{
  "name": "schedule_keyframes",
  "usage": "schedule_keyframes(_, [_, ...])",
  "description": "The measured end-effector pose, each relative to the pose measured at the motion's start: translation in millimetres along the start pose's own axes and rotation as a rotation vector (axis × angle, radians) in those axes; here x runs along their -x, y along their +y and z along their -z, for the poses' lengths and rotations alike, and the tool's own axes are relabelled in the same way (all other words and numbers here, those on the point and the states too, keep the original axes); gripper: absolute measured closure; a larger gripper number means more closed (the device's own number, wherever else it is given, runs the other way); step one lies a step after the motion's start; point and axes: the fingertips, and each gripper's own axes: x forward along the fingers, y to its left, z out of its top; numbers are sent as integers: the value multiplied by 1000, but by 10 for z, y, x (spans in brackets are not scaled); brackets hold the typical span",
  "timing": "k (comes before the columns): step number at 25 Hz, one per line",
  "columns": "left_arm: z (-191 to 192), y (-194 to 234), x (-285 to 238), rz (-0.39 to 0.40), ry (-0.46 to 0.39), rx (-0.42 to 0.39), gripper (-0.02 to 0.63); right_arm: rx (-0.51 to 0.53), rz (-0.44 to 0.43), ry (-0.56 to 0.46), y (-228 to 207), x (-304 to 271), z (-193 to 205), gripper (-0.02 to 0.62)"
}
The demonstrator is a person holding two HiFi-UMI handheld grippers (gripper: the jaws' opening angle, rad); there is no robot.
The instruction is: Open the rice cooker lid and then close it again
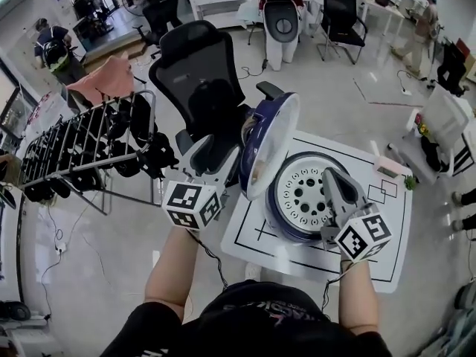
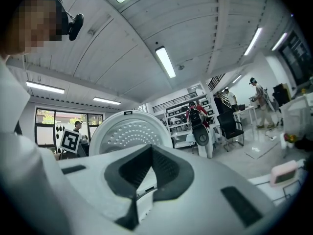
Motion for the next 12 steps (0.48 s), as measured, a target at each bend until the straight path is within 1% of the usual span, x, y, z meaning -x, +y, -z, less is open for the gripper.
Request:
schedule_keyframes(5, [47,-49,-257,66,18,-13,337,1,56,-7,-80,8,-8,594])
schedule_keyframes(12, [68,-155,-556,158,36,-52,339,0,122,-30,-131,1,-23,594])
